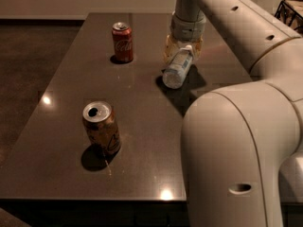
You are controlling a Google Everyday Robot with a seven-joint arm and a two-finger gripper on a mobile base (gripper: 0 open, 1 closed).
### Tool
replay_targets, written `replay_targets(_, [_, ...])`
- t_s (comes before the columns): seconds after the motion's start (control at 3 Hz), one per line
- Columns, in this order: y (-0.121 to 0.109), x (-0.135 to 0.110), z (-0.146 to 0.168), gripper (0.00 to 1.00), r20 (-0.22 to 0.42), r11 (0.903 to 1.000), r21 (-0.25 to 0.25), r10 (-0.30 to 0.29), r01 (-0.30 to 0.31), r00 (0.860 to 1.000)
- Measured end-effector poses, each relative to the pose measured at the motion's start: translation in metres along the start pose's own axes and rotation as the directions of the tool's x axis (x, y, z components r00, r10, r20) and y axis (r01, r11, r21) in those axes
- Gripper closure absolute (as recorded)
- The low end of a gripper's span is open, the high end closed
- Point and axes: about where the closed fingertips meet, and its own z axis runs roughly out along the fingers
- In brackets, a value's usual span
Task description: Place blue plastic bottle upright
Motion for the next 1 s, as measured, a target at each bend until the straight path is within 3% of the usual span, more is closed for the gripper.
replay_targets(0.67, [0.004, -0.001, -0.011, 0.88, 0.044, 0.9922, -0.043, -0.115, 0.117, 0.992])
replay_targets(1.0, [0.008, -0.001, -0.024, 1.00, 0.112, 0.9711, -0.053, -0.226, 0.233, 0.968])
